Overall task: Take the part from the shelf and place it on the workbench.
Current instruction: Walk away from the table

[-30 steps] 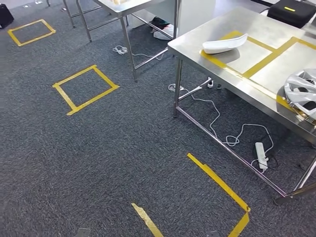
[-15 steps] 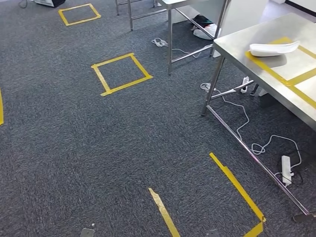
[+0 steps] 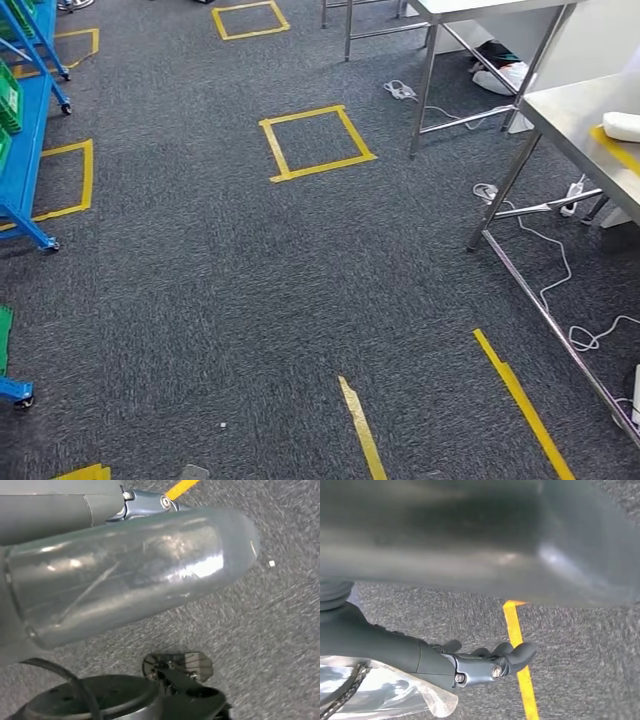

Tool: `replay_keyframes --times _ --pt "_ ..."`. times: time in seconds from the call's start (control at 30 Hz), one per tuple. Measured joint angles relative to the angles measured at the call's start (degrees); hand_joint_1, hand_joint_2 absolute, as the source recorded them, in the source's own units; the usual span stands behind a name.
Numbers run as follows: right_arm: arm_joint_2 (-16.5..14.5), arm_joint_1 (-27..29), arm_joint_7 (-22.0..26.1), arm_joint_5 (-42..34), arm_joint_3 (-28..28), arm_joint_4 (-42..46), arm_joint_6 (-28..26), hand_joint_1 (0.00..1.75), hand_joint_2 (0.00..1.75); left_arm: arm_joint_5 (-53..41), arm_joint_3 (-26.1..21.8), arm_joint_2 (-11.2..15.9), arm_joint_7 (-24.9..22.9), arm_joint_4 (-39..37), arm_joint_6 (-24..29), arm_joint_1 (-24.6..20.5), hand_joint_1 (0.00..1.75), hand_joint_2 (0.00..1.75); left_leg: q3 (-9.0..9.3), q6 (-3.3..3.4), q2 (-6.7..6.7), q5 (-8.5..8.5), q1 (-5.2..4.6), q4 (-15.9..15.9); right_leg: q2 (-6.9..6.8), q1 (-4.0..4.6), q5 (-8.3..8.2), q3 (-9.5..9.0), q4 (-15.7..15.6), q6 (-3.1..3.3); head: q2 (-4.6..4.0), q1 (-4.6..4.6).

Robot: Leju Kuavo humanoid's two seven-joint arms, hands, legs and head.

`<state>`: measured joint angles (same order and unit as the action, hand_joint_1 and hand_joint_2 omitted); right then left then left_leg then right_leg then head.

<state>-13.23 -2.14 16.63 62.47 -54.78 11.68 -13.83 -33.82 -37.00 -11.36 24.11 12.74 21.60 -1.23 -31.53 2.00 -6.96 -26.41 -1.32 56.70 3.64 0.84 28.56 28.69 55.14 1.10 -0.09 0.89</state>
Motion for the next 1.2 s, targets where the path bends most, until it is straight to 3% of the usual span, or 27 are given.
replay_keyframes --times 0.07,0.13,0.17,0.2,0.23,0.27,0.33,0.4,0.43,0.47,0.5,0.57,0.63,0.7,0.73,0.77,0.8,0.83,0.87,0.93,1.0,1.03,1.1,1.13,1.2 --pt "0.0 0.1 0.0 -0.1 0.0 0.0 0.0 0.0 0.0 -0.2 0.2 0.0 0.0 0.0 0.1 0.1 0.0 0.0 -1.19 -0.65 1.92 -1.56 -0.1 2.3 -1.54 -0.35 -0.53 -0.36 -0.9 0.08 0.0 0.22" --pt "0.0 0.2 0.0 -0.1 -0.1 0.0 0.0 0.0 0.0 -0.3 0.4 0.1 0.1 0.0 0.1 0.0 0.0 0.0 -4.23 -1.53 4.97 -5.15 0.24 8.7 -3.35 -0.45 -0.58 -0.57 -1.2 0.17 0.0 0.46" --pt "0.0 0.3 0.0 -0.1 -0.1 0.0 0.0 0.0 0.0 -0.3 0.5 0.1 0.1 0.0 0.1 -0.1 0.0 0.0 -5.94 -1.97 5.72 -6.66 0.61 12.3 -4.31 -0.46 -0.47 -0.58 -1.2 0.17 0.0 0.52" --pt "0.0 0.3 0.0 -0.1 -0.1 0.0 0.0 0.0 0.0 -0.3 0.5 0.1 0.1 0.0 0.1 -0.1 0.0 0.0 -7.15 -2.39 6.14 -7.35 1.02 14.8 -5.25 -0.49 -0.32 -0.6 -1.1 0.07 0.0 0.5" --pt "0.0 0.4 0.0 -0.1 -0.1 0.0 0.0 0.0 0.0 -0.3 0.5 0.1 0.1 0.0 0.1 0.0 0.0 0.0 -7.43 -2.76 6.4 -6.96 1.42 15.4 -6.1 -0.55 -0.15 -0.62 -1.1 -0.08 0.0 0.52" --pt "0.0 0.3 0.0 -0.1 -0.1 0.0 0.0 0.0 0.0 -0.4 0.6 0.1 0.1 0.0 0.1 0.1 0.0 0.0 -6.55 -3.08 6.69 -5.49 1.78 13.7 -6.89 -0.67 0.07 -0.67 -0.9 -0.29 0.0 0.51" --pt "0.0 0.2 0.1 -0.2 -0.2 0.0 0.1 0.0 0.0 -0.6 0.8 0.1 0.2 0.0 0.3 0.2 0.0 0.0 -2.83 -3.45 8.42 -1.95 2.08 6.4 -8.29 -0.88 0.63 -0.89 -0.5 -0.9 0.0 0.56" --pt "0.0 0.1 0.2 -0.2 -0.2 0.0 0.1 0.0 0.0 -0.9 1.0 0.0 0.4 0.0 0.5 0.1 0.0 0.0 -0.31 -2.92 10.05 -0.61 1.86 1.4 -9.42 -0.85 1.25 -0.87 -0.1 -1.71 0.0 0.51" --pt "0.0 0.1 0.3 -0.2 -0.2 0.0 0.1 0.0 0.0 -1.0 1.1 0.0 0.5 0.0 0.6 0.1 0.0 0.0 -0.07 -2.41 10.27 -0.84 1.69 0.7 -9.88 -0.83 1.35 -1.08 0.1 -2.13 0.0 0.47" --pt "0.0 0.0 0.4 -0.2 -0.2 0.0 0.2 0.0 0.0 -1.1 1.2 0.0 0.6 0.0 0.7 0.2 0.0 0.0 -0.13 -1.81 9.64 -0.88 1.64 0.6 -10.19 -0.91 1.33 -1.27 0.4 -2.54 0.0 0.45" --pt "0.0 0.0 0.4 -0.3 -0.2 0.0 0.2 0.0 0.0 -1.2 1.3 0.0 0.7 0.0 0.7 0.2 0.0 0.0 0.0 -1.31 8.95 -0.98 1.62 0.5 -10.22 -1.1 1.4 -1.27 0.8 -2.93 0.0 0.44" --pt "0.0 -0.1 0.5 -0.3 -0.2 0.0 0.3 0.0 0.0 -1.5 1.3 0.0 0.9 0.0 1.0 0.3 0.0 0.0 0.38 -0.43 7.79 -1.15 1.61 0.4 -8.09 -1.58 2.72 -0.25 3.2 -3.5 0.0 0.32" --pt "0.0 0.0 0.6 -0.3 -0.2 0.0 0.3 0.0 0.0 -1.7 1.4 0.0 1.0 0.0 1.2 0.2 0.0 0.0 0.56 0.13 6.69 -1.16 1.53 0.4 -5.06 -1.82 6.26 3.11 9.5 -3.65 0.0 0.15" --pt "0.0 0.1 0.6 -0.3 -0.3 0.0 0.3 0.0 0.0 -1.8 1.5 -0.1 1.0 0.0 1.2 0.1 0.0 0.0 0.57 0.35 5.24 -1.12 1.37 0.4 -3.94 -1.8 9.15 7.22 16.3 -3.64 0.0 0.11" --pt "0.0 0.2 0.6 -0.3 -0.3 0.0 0.3 0.0 0.0 -1.8 1.5 -0.1 1.0 0.0 1.3 0.1 0.0 0.0 0.64 0.37 4.43 -1.15 1.31 0.5 -3.77 -1.79 9.07 8.35 17.5 -3.59 0.0 0.09" --pt "0.0 0.2 0.7 -0.3 -0.3 0.0 0.3 0.0 0.0 -1.8 1.4 -0.1 0.9 0.0 1.4 0.2 0.0 0.0 0.78 0.33 3.57 -1.22 1.28 0.5 -3.63 -1.79 7.68 8.42 16.5 -3.49 0.0 0.1" --pt "0.0 0.2 0.7 -0.3 -0.3 0.0 0.3 0.0 0.0 -1.8 1.4 -0.1 0.9 0.0 1.5 0.2 0.0 0.0 0.99 0.24 2.68 -1.35 1.29 0.5 -3.21 -1.82 5.18 7.44 13.3 -3.37 0.0 0.09" --pt "0.0 0.2 0.7 -0.3 -0.3 0.0 0.3 0.0 0.0 -1.8 1.4 -0.1 0.8 0.0 1.5 0.2 0.0 0.0 1.15 0.08 1.82 -1.52 1.34 0.5 -2.01 -1.92 2.61 6.03 9.4 -3.28 0.0 0.08" --pt "0.0 0.2 0.8 -0.3 -0.3 0.0 0.3 0.0 0.0 -1.8 1.4 -0.2 0.8 0.0 1.5 0.1 0.0 0.0 1.2 -0.14 1.0 -1.65 1.39 0.6 -0.39 -2.05 1.14 4.88 5.8 -3.16 0.0 0.12" --pt "0.0 0.2 0.8 -0.3 -0.3 0.0 0.3 0.0 0.0 -1.8 1.4 -0.3 0.8 0.0 1.9 0.0 0.0 0.0 0.76 -0.8 -0.49 -1.78 1.65 0.9 1.97 -2.08 0.25 3.63 2.4 -2.87 0.01 0.16" --pt "0.0 0.2 0.8 -0.3 -0.3 0.0 0.1 0.0 0.0 -1.8 1.4 -0.7 0.8 0.0 2.9 0.1 0.0 0.0 0.4 -1.61 -1.43 -1.67 1.82 1.2 1.06 -1.87 0.04 3.06 2.1 -2.34 0.01 0.17" --pt "0.0 0.2 0.8 -0.3 -0.3 0.0 0.1 0.0 0.0 -1.9 1.4 -0.9 0.8 0.0 3.4 0.2 0.0 0.0 0.31 -1.93 -0.77 -1.9 1.78 1.6 0.15 -1.84 -0.27 2.78 1.8 -2.05 0.0 0.22" --pt "-0.1 0.2 0.9 -0.3 -0.3 0.0 0.0 0.0 0.0 -2.1 1.4 -1.4 0.9 0.0 4.0 0.1 0.0 0.0 -1.28 -2.38 2.39 -3.8 1.57 4.7 -1.68 -1.86 -0.39 2.11 1.3 -1.48 0.0 0.43" --pt "-0.1 0.1 0.9 -0.2 -0.4 0.0 0.0 0.0 0.0 -2.3 1.4 -1.6 1.0 0.0 4.0 -0.1 0.0 0.0 -2.98 -2.54 4.32 -5.42 1.5 8.1 -2.64 -1.71 -0.3 1.95 1.3 -1.24 0.0 0.54" --pt "-0.1 0.2 0.9 -0.2 -0.4 0.0 0.0 0.0 0.0 -2.4 1.4 -1.8 1.0 0.0 4.0 -0.2 0.0 0.0 -6.81 -2.77 6.07 -8.28 1.58 15.2 -4.55 -1.37 0.04 1.82 1.3 -0.85 0.0 0.61"
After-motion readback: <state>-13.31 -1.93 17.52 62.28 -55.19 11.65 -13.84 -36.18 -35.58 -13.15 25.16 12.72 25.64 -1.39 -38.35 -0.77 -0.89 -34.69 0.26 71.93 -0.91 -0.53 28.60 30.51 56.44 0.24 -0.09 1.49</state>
